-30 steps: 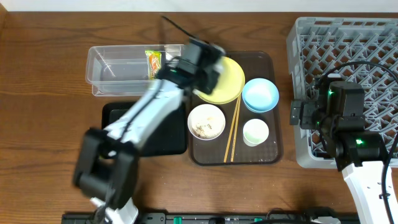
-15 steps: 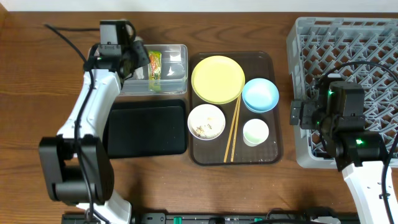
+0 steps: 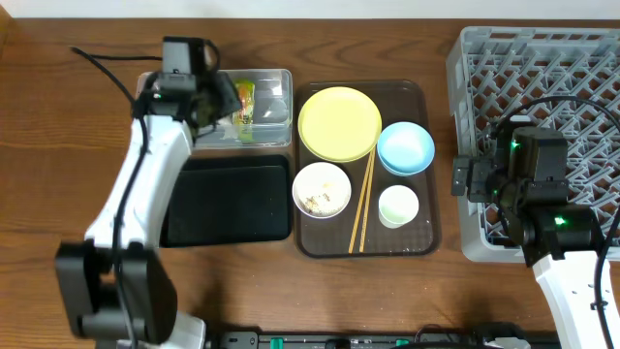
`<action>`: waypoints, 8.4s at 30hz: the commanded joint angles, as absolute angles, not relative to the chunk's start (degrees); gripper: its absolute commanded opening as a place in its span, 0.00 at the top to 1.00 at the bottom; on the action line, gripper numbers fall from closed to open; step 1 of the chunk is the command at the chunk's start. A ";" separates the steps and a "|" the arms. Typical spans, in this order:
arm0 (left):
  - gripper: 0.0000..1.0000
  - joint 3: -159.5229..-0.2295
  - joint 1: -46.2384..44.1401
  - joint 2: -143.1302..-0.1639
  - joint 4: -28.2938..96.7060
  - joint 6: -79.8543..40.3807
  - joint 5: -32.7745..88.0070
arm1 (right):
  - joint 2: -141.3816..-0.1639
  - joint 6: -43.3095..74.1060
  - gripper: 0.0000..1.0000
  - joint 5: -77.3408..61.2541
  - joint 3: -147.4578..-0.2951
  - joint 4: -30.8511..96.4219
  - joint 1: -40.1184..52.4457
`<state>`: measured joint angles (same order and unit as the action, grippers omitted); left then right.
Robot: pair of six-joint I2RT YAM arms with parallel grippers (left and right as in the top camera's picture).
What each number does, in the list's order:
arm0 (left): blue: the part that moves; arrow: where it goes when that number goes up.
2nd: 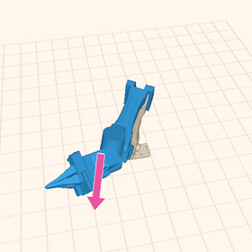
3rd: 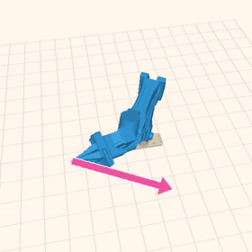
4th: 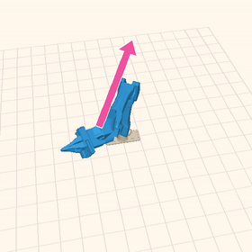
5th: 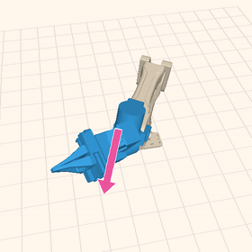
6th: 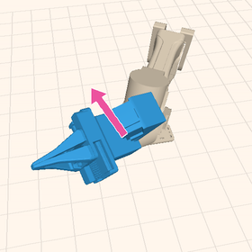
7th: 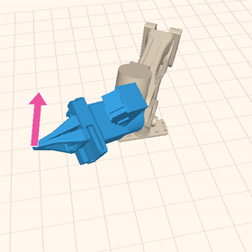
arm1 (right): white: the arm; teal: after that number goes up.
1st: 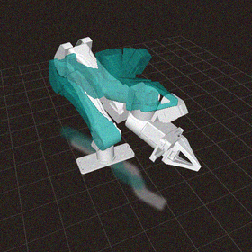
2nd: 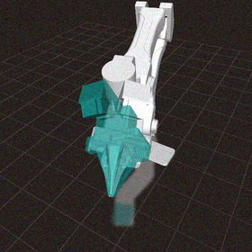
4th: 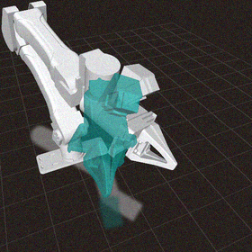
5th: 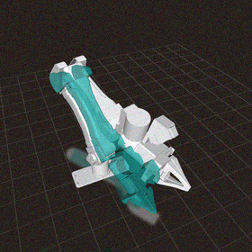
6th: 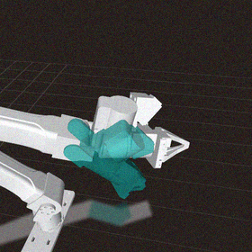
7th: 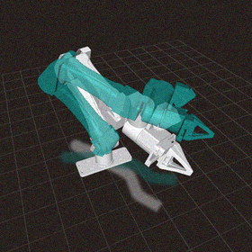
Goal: Sort waste into correct bins and load items into the dishwasher rack
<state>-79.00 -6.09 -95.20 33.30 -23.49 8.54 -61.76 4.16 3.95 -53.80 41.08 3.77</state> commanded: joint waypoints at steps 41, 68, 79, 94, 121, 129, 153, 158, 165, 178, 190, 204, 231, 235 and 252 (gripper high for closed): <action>0.94 -78.28 -42.46 -111.15 38.46 -28.32 8.08 | -61.49 4.67 0.01 4.47 -55.00 41.82 3.22; 0.94 -68.62 -2.72 -95.48 50.39 0.36 60.10 | -61.52 4.67 0.01 4.47 -55.00 42.06 3.22; 0.93 -58.85 12.36 -100.71 50.33 9.15 85.23 | -61.52 4.67 0.01 4.47 -55.00 42.06 3.22; 0.94 -58.83 14.13 -107.44 50.26 -12.97 90.13 | -61.52 4.67 0.01 4.47 -55.00 42.33 3.22; 0.93 -58.83 14.13 -107.42 50.06 -41.67 90.13 | -61.49 4.67 0.01 4.47 -55.02 43.18 3.22; 0.94 -58.83 14.13 -107.37 49.71 -42.26 90.11 | -61.52 4.67 0.01 4.47 -55.00 43.35 3.22; 0.94 -58.83 11.05 -98.00 27.75 -26.02 81.08 | -61.52 4.67 0.01 4.49 -55.00 43.33 3.22; 0.94 -58.83 2.46 -88.01 27.73 -21.93 52.66 | -61.52 4.67 0.01 4.47 -55.00 43.29 3.22; 0.94 -58.83 -18.20 -83.05 24.32 -14.63 16.05 | -61.52 4.67 0.01 4.47 -55.00 43.29 3.22; 0.93 -58.83 -40.66 -95.31 14.37 -16.78 5.41 | -61.52 4.67 0.01 4.47 -55.00 43.29 3.22; 0.77 -58.83 -44.05 -100.29 12.67 -15.92 5.30 | -61.52 4.67 0.01 4.47 -55.00 43.33 3.22; 0.46 -61.21 -44.12 -91.68 9.26 -14.28 9.45 | -61.52 4.67 0.01 4.47 -55.00 43.33 3.22; 0.79 -61.23 -44.93 -97.65 9.54 -17.96 16.93 | -61.52 4.64 0.01 4.49 -55.00 43.40 3.22; 0.94 -61.43 -38.57 -93.45 9.50 -22.04 23.38 | -61.52 4.67 0.01 4.47 -55.00 41.34 3.22; 0.75 -61.30 -32.82 -92.49 10.33 -18.50 30.17 | -61.52 5.74 0.01 4.45 -55.00 39.72 3.22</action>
